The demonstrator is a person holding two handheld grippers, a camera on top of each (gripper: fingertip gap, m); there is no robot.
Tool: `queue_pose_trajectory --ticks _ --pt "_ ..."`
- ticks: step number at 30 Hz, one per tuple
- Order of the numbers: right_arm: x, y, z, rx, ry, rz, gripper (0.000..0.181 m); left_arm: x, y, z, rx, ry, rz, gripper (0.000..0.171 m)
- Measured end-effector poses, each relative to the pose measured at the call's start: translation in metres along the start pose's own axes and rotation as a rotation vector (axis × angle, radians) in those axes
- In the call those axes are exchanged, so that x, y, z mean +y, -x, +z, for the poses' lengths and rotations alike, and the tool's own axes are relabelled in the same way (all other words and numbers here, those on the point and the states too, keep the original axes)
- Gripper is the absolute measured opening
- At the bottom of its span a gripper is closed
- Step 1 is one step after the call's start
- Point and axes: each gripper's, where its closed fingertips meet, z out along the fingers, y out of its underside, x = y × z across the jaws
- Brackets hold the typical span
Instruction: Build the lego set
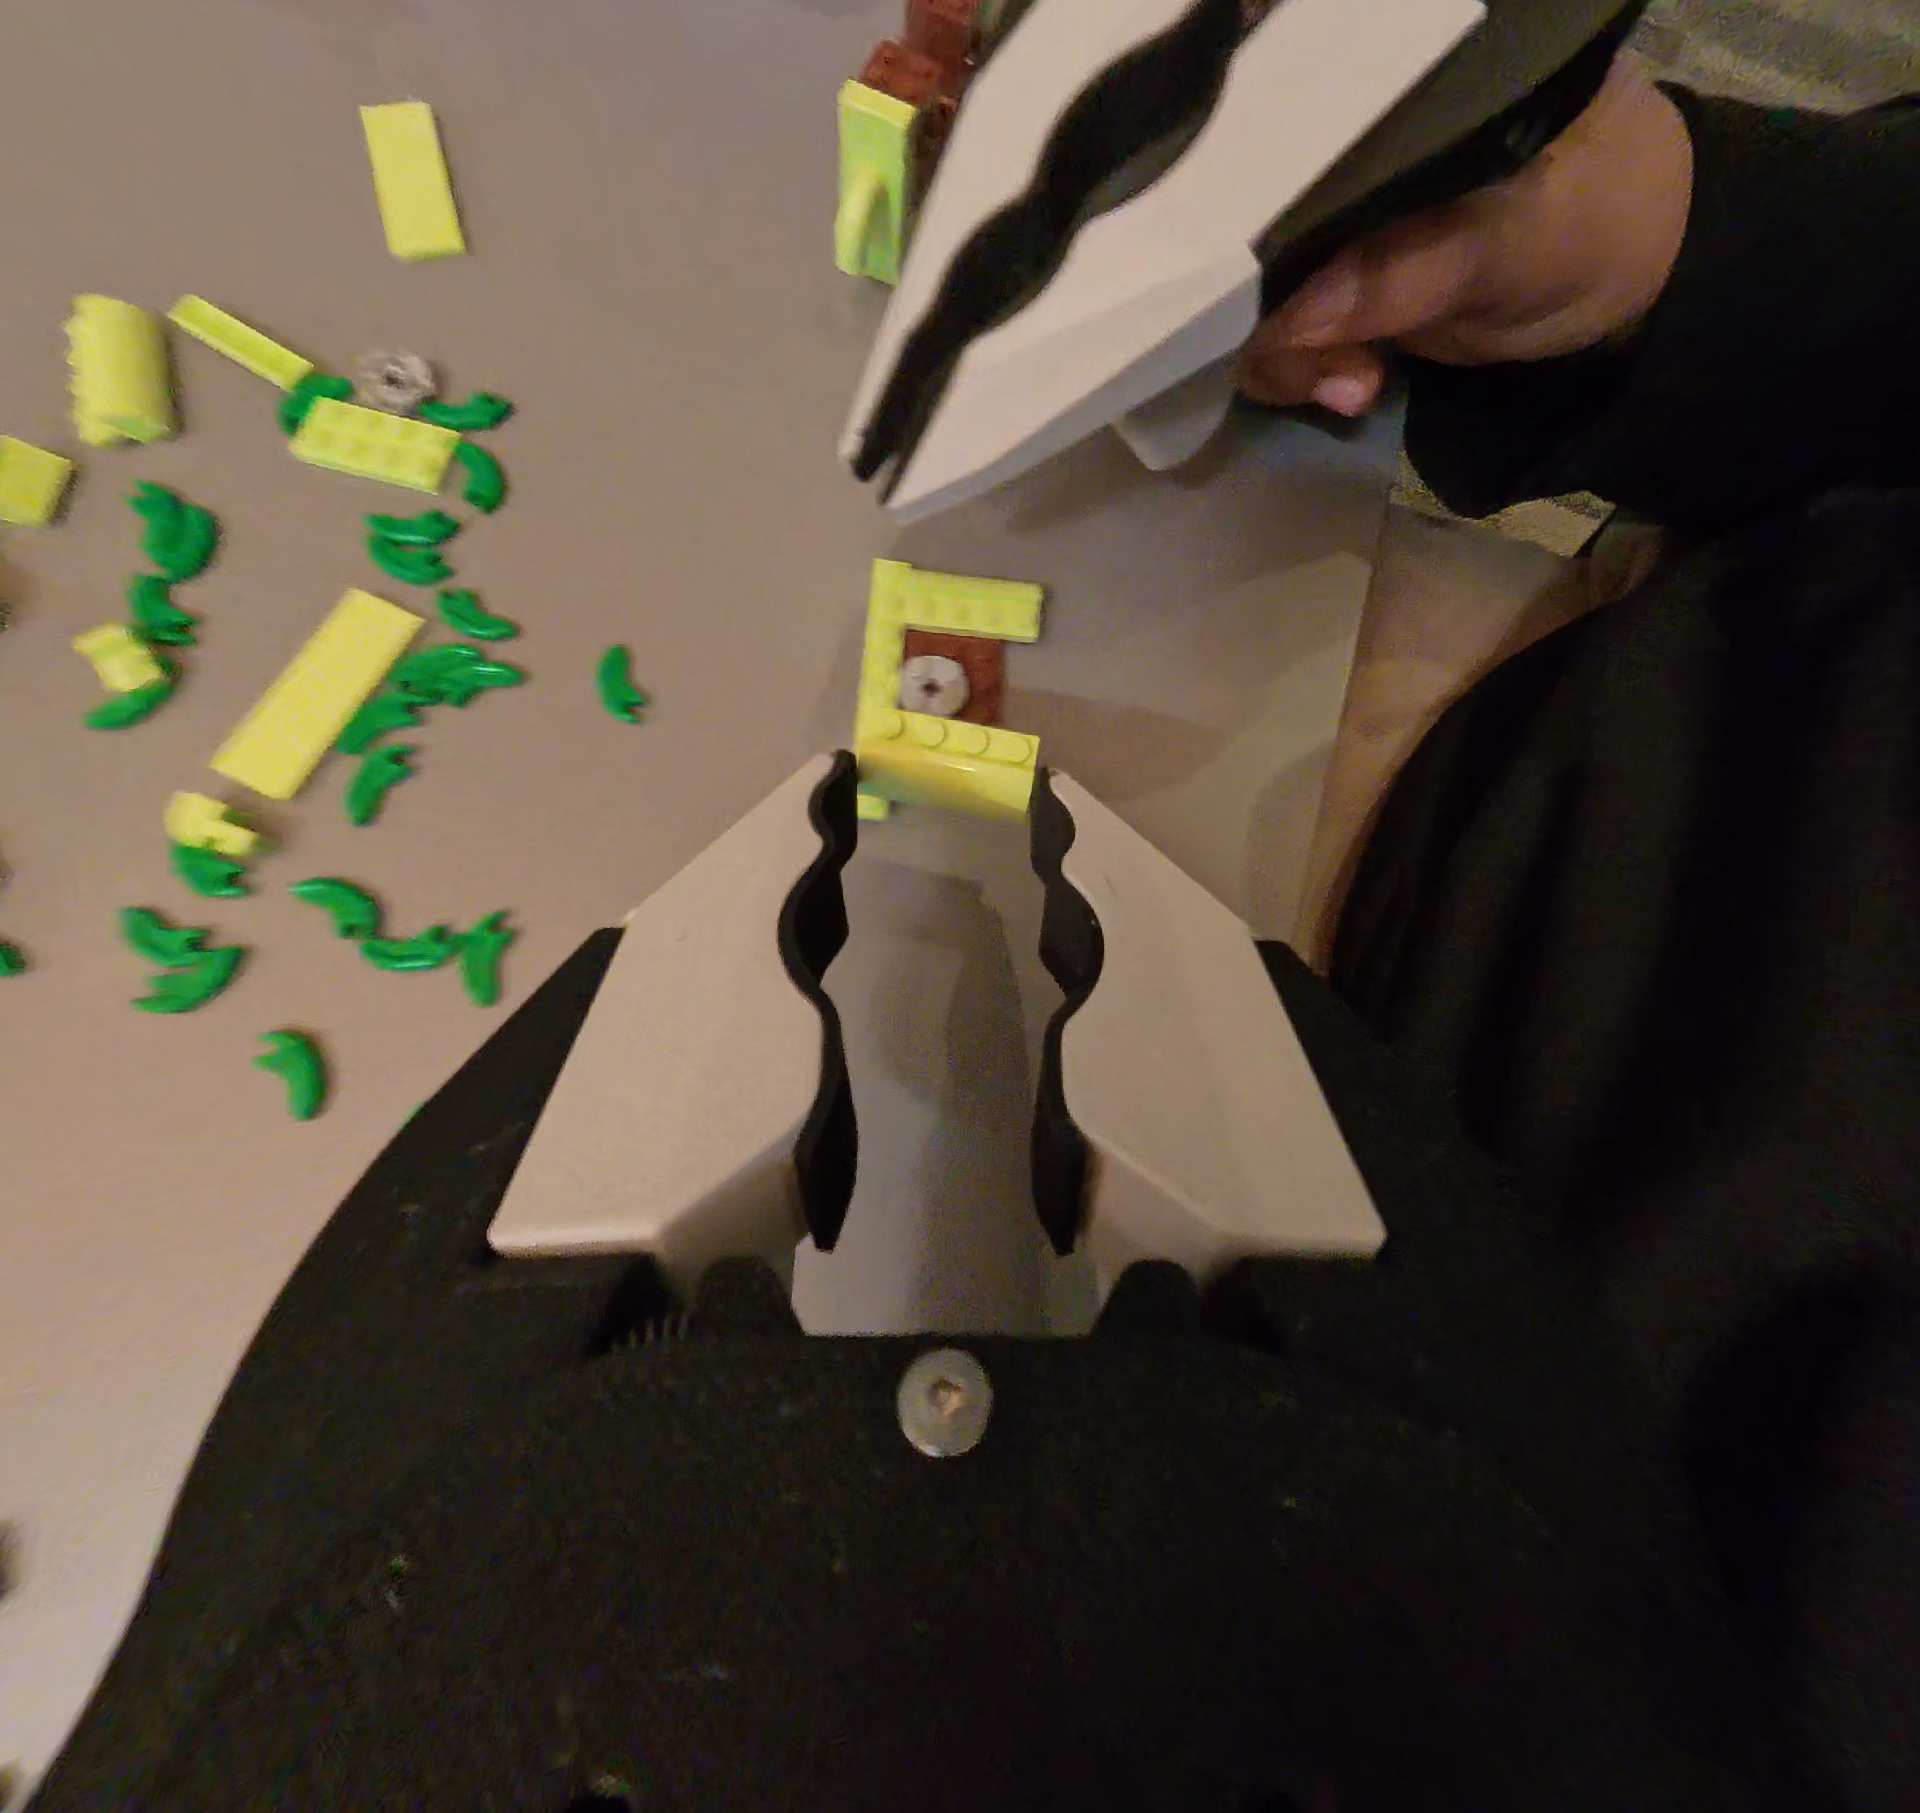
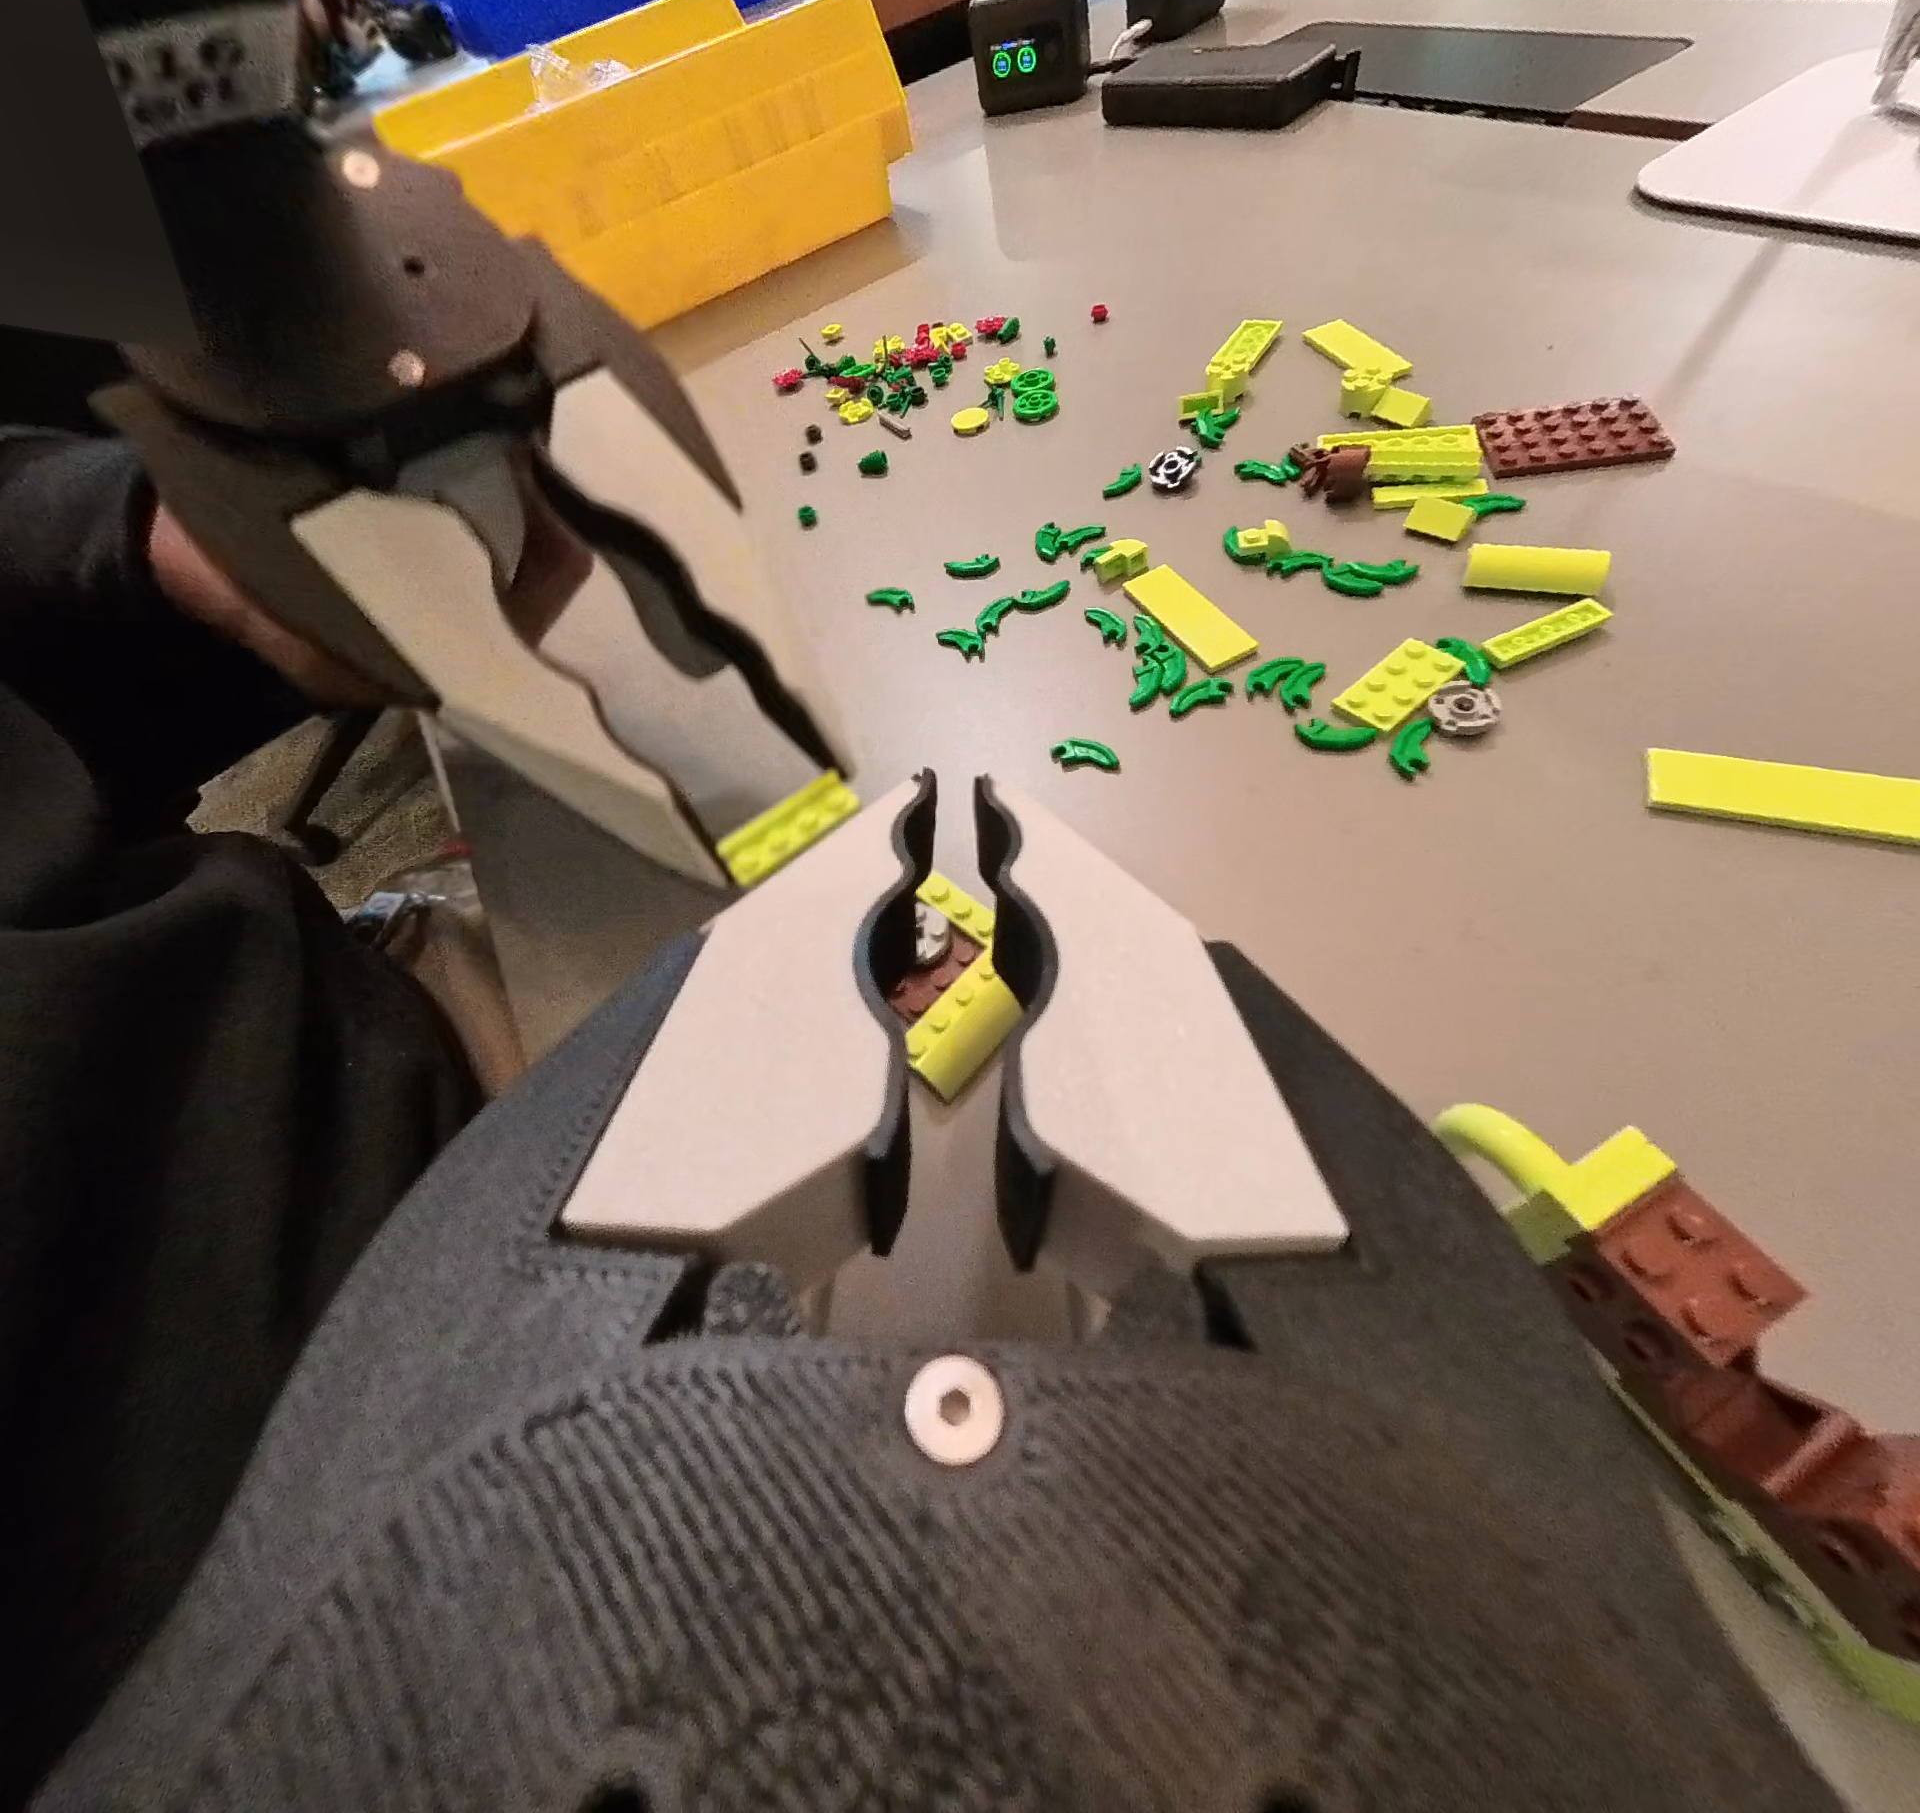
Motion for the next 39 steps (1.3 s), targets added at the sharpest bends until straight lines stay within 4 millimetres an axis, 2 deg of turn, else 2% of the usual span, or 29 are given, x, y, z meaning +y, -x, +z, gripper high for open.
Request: queue_pose_trajectory --ticks 3,7,13,19,24,27,30,35,39 --pt "0.001 0.003 0.001 -0.013 0.009 -0.012 0.005 0.007 -0.009 0.010 -0.043 0.001 -0.022 0.031" --pt "0.003 0.006 0.002 -0.033 0.022 -0.017 0.004 0.016 -0.003 0.016 -0.120 0.039 -0.006 0.031" --pt "0.000 0.007 0.000 -0.045 0.000 -0.015 0.004 0.018 0.002 0.021 -0.185 0.050 0.048 0.034" --pt "-0.001 0.007 -0.001 -0.050 -0.008 -0.005 0.005 0.021 0.003 0.019 -0.188 0.034 0.038 0.039" --pt "0.001 0.007 0.001 -0.051 0.010 -0.008 0.006 0.017 -0.005 0.017 -0.186 0.000 0.103 0.034" --pt "0.005 0.007 0.003 -0.043 0.034 -0.014 0.006 0.017 -0.006 0.018 -0.213 0.012 0.157 0.023" --pt "0.011 0.009 0.008 -0.046 0.081 -0.023 0.004 0.018 -0.008 0.021 -0.208 0.022 0.163 0.024" --pt "0.033 0.016 0.016 -0.095 0.230 0.010 0.007 0.017 -0.009 0.021 -0.187 0.011 0.144 0.027" --pt "0.032 0.015 0.014 -0.076 0.221 -0.002 0.006 0.016 -0.009 0.020 -0.174 0.004 0.132 0.028"
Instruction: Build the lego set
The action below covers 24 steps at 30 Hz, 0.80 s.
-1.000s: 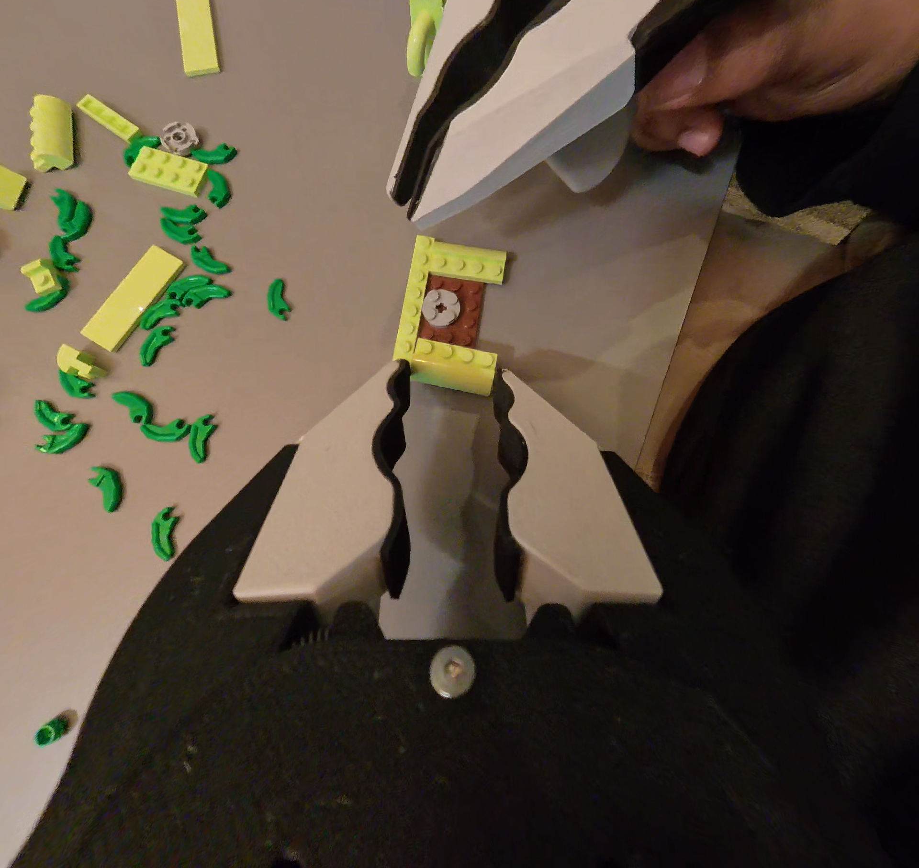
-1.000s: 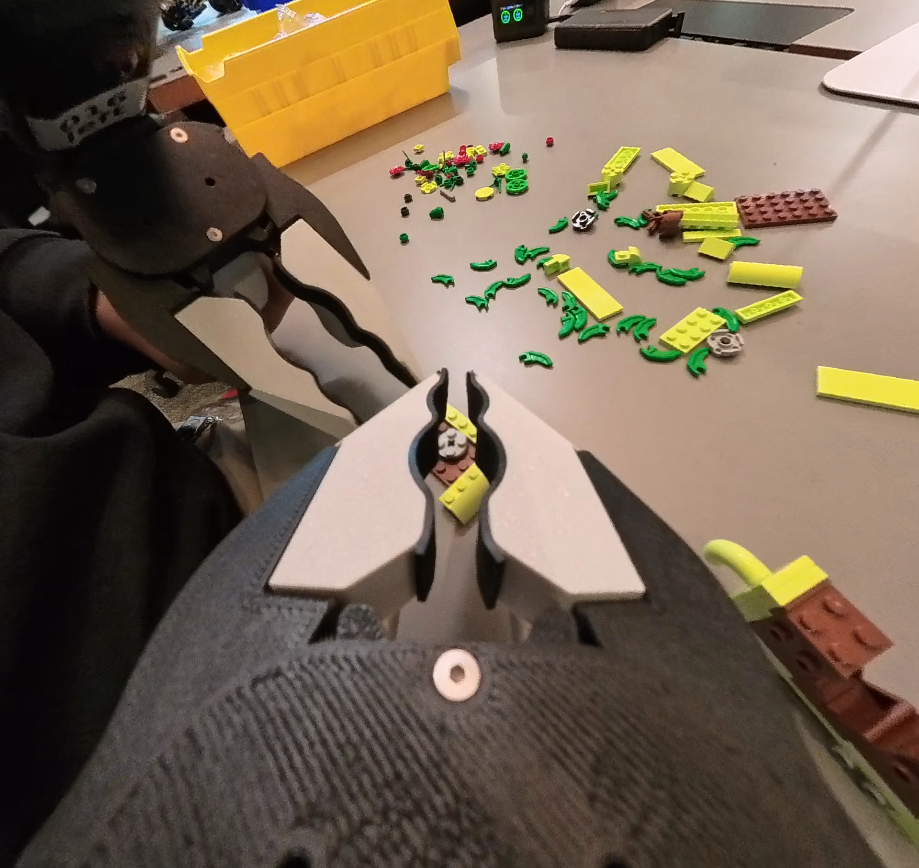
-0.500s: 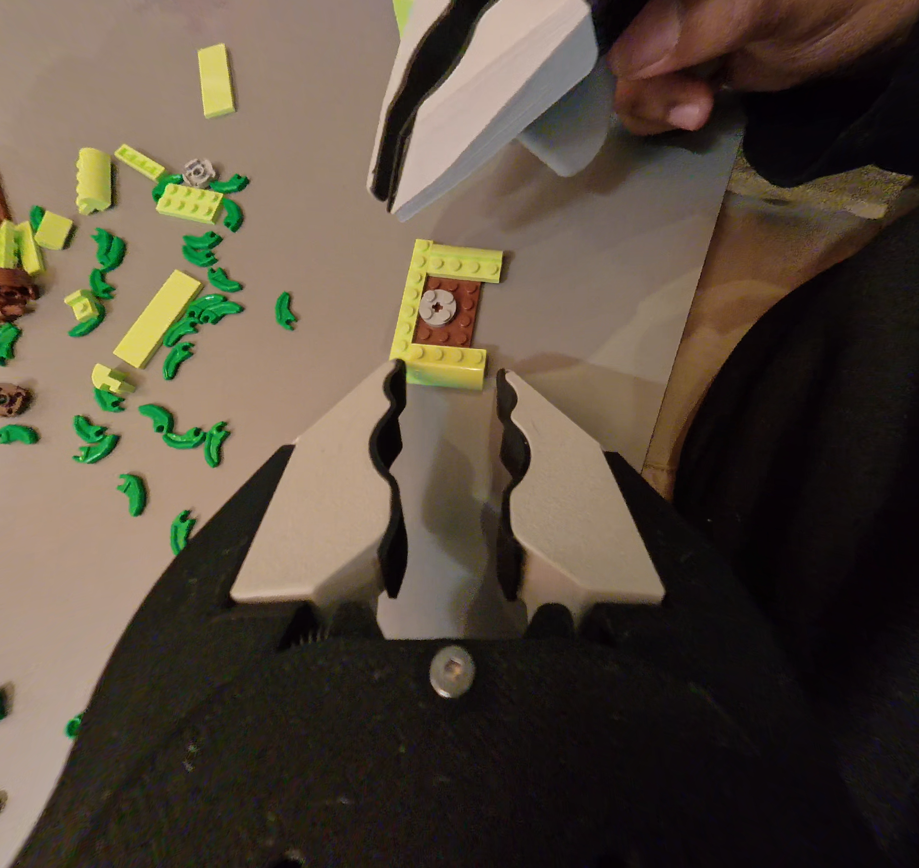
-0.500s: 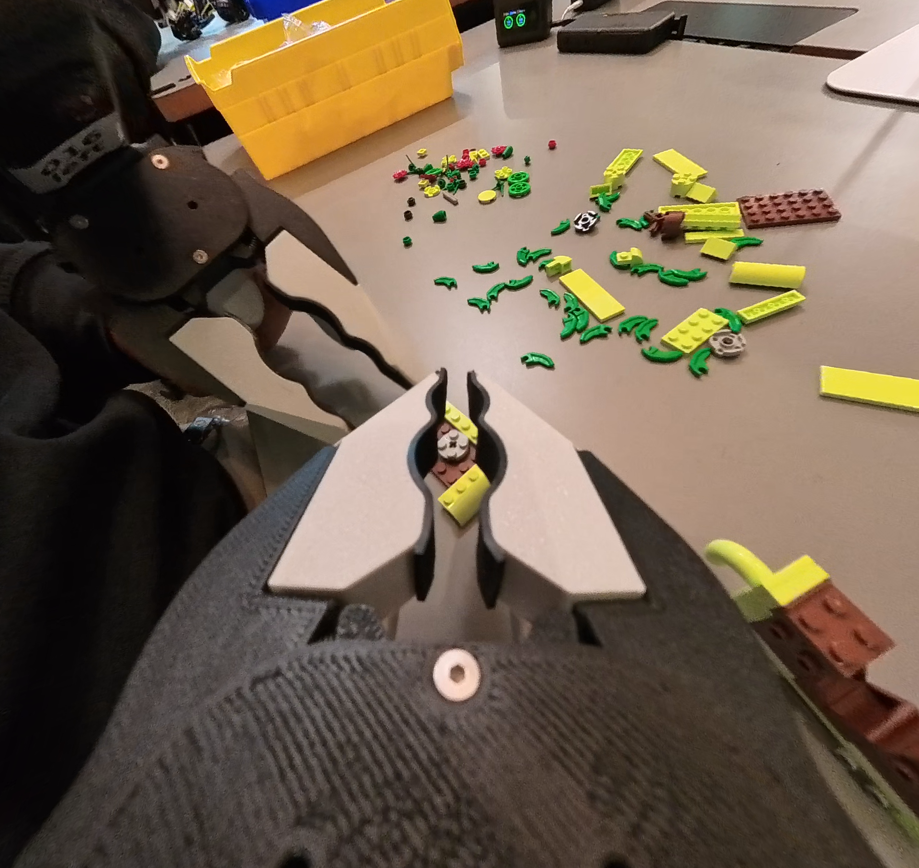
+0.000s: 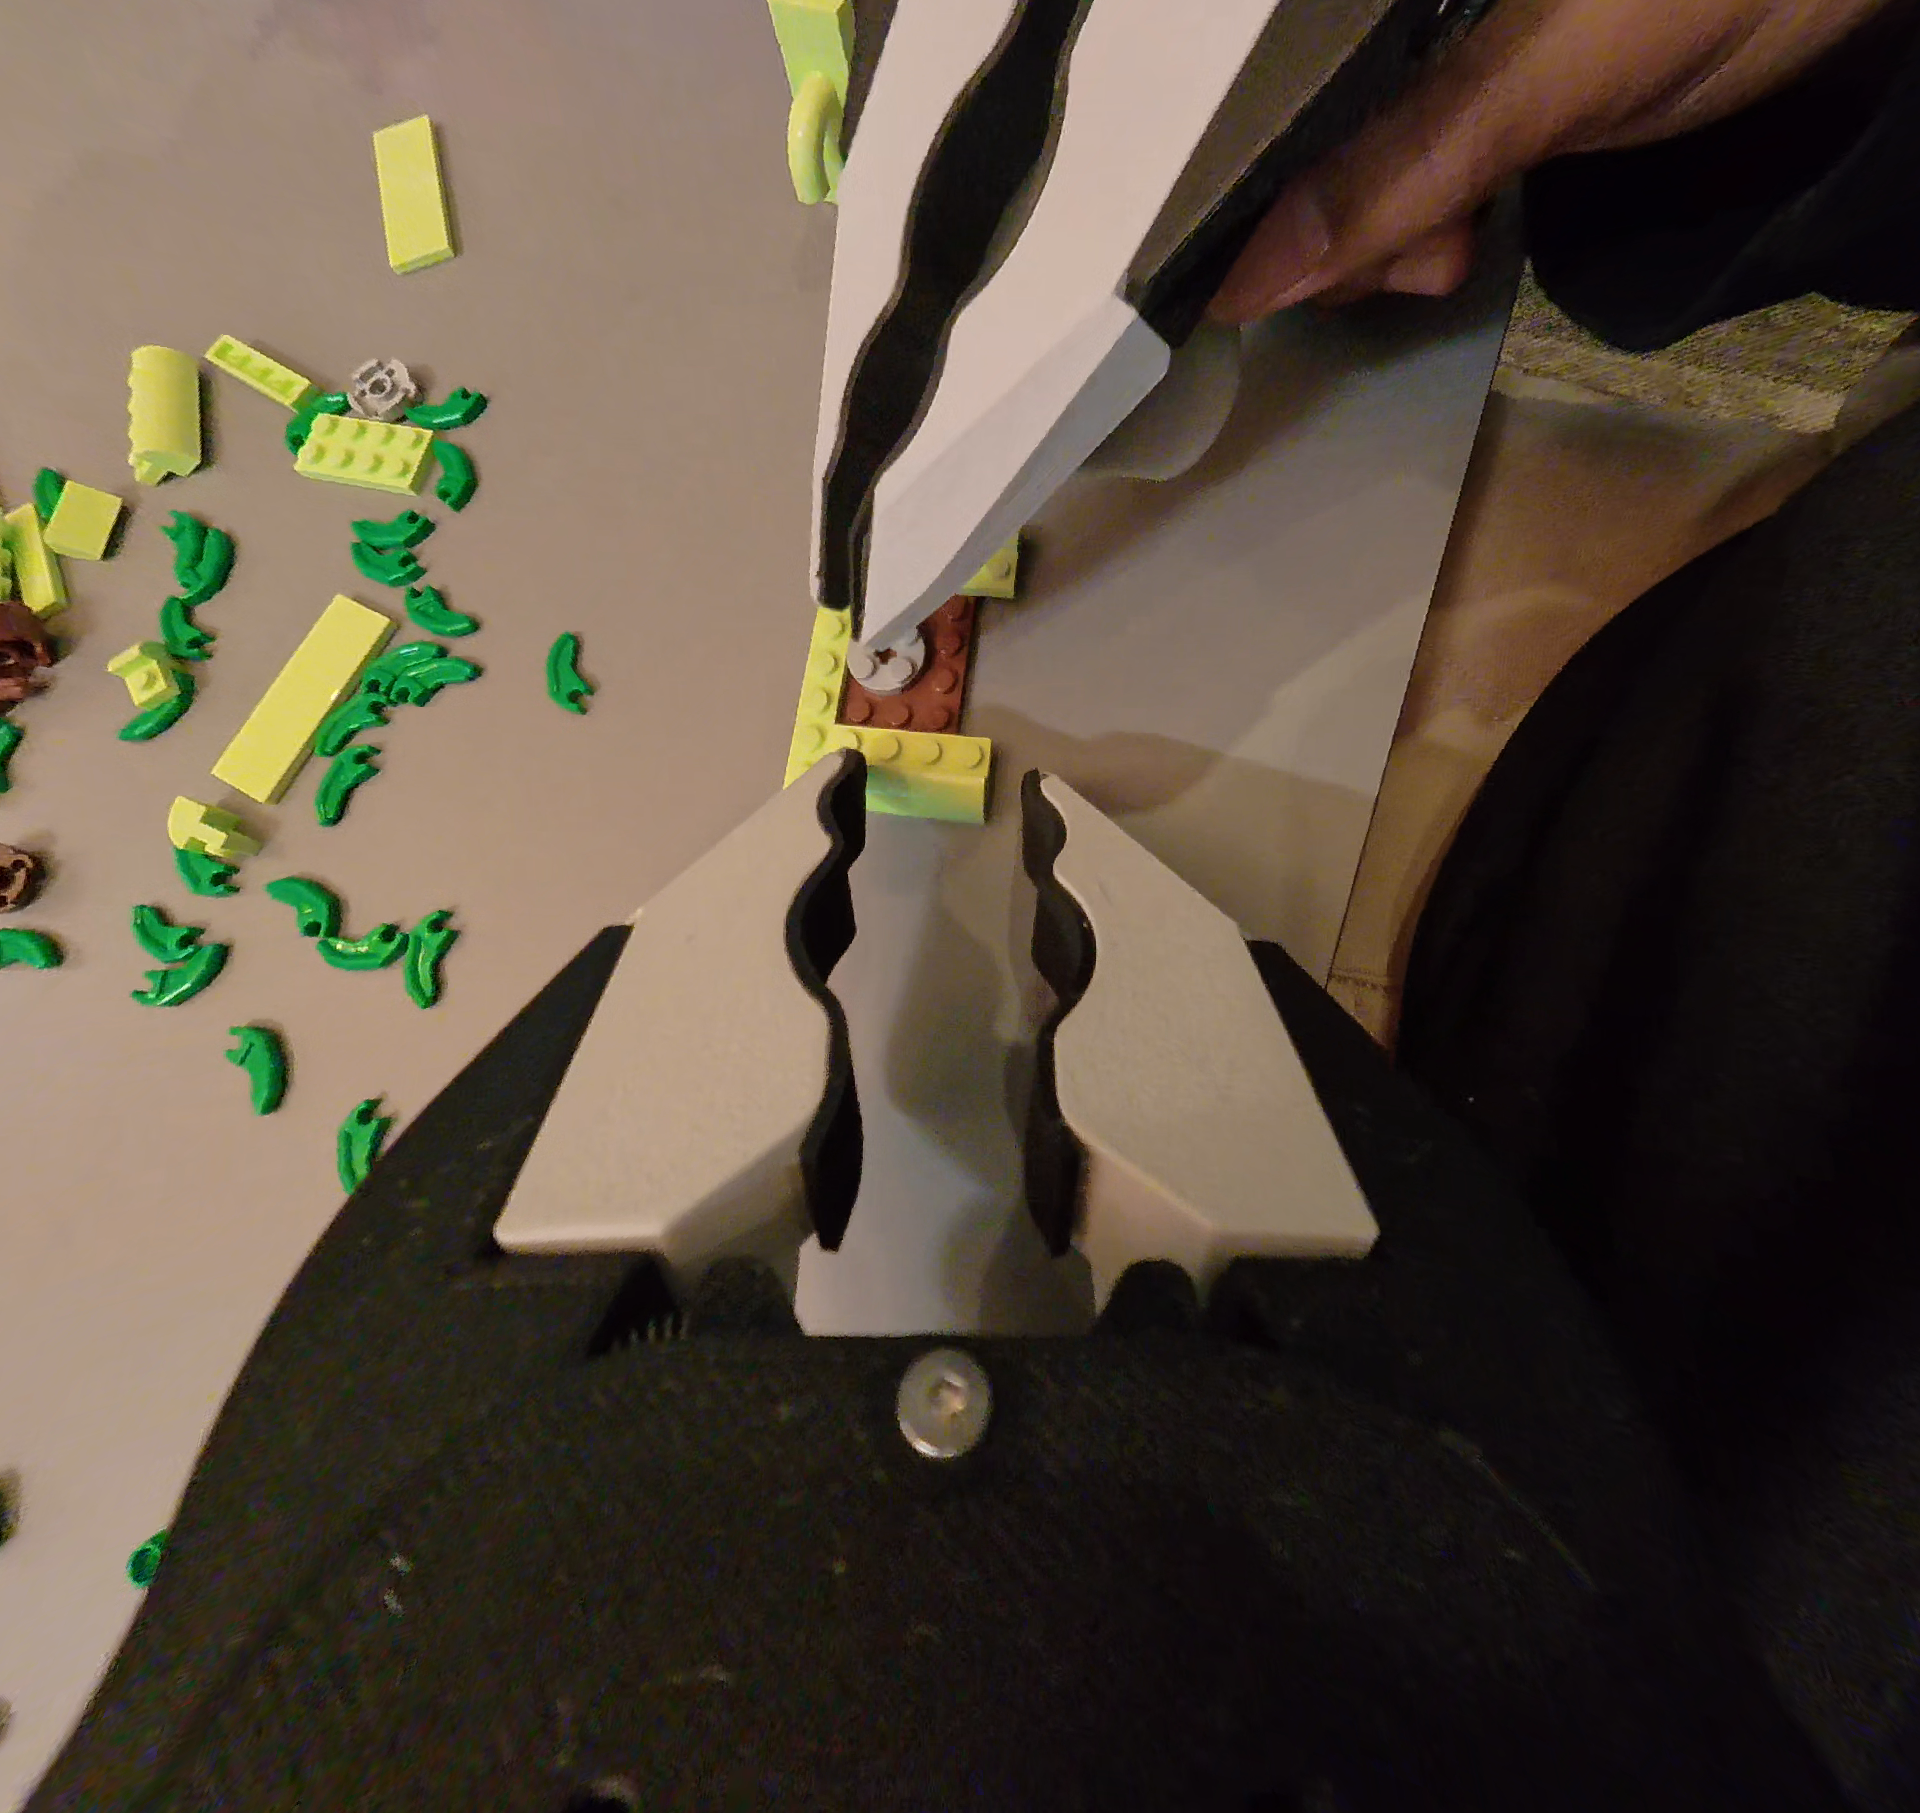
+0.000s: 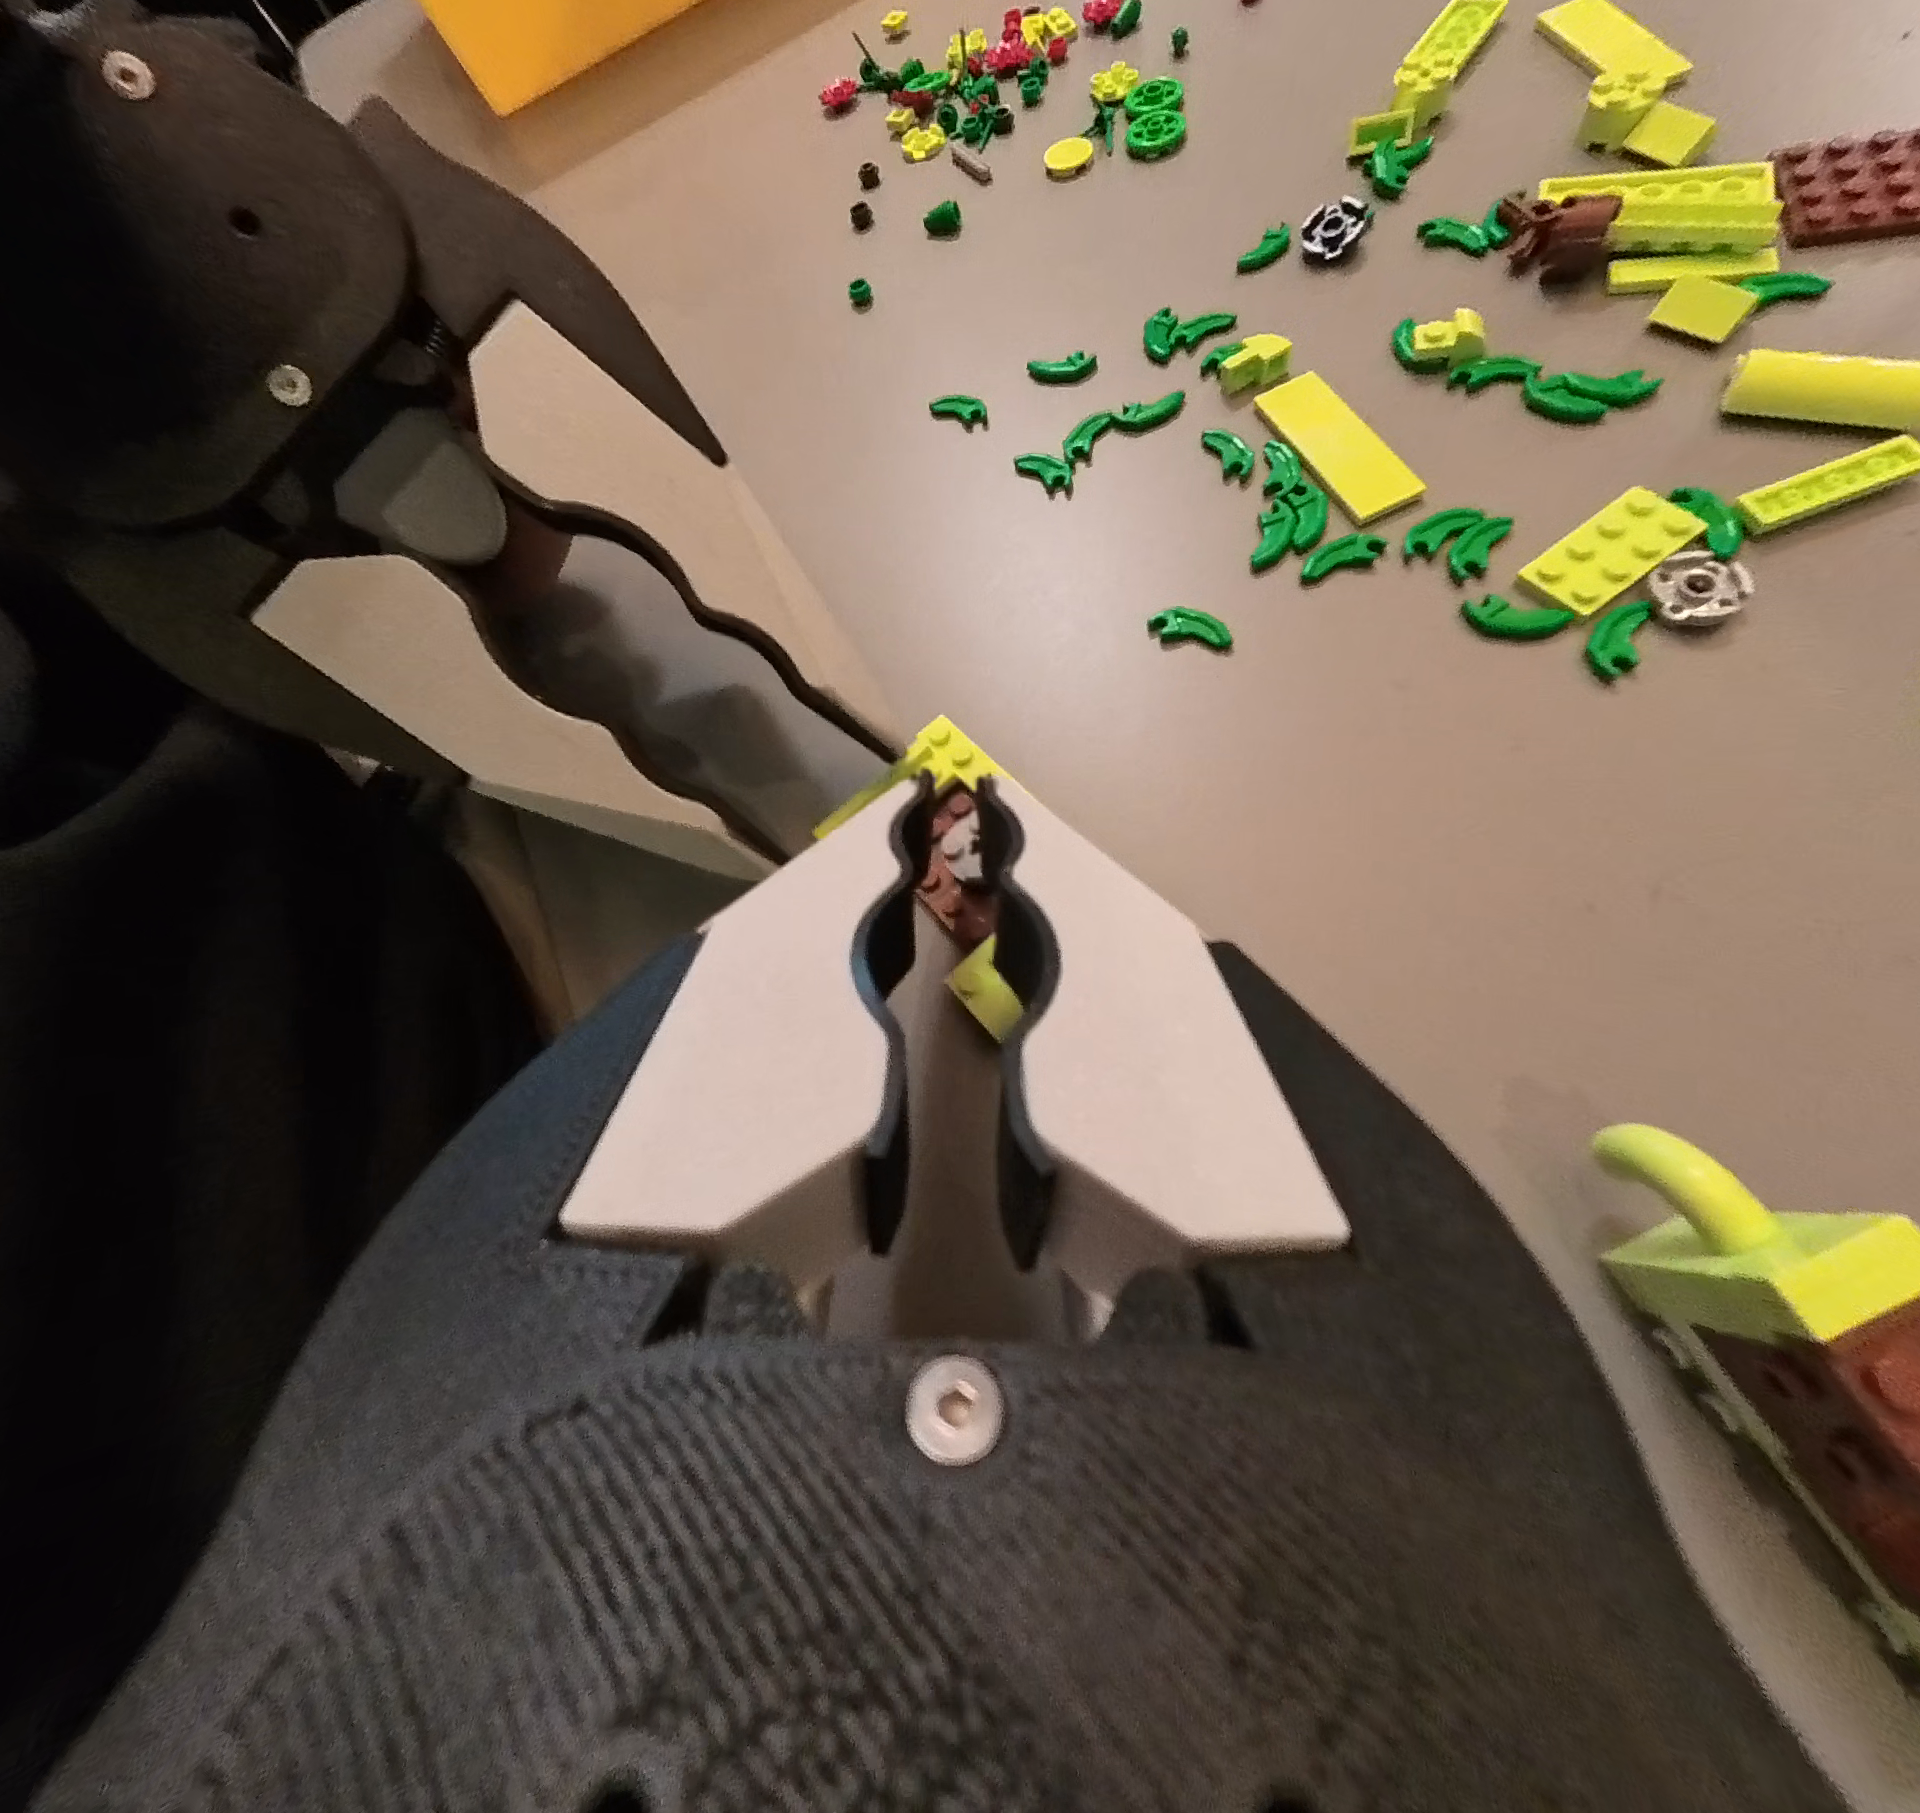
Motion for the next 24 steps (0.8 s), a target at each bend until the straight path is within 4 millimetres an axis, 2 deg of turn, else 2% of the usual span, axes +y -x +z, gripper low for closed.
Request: queue_pose_trajectory --ticks 8,13,16,24 --pt "0.006 0.008 0.005 -0.019 0.045 -0.026 0.005 0.000 0.001 0.002 -0.008 0.005 0.012 0.028" --pt "0.006 0.016 0.014 -0.030 0.069 -0.056 0.001 -0.006 0.005 -0.003 -0.016 -0.040 -0.008 0.038" --pt "0.009 0.016 0.017 -0.018 0.098 -0.082 0.000 -0.001 0.009 -0.004 -0.001 -0.037 -0.054 0.040" --pt "0.009 0.014 0.018 0.010 0.122 -0.091 0.000 0.005 0.008 0.001 0.024 -0.004 -0.057 0.034"
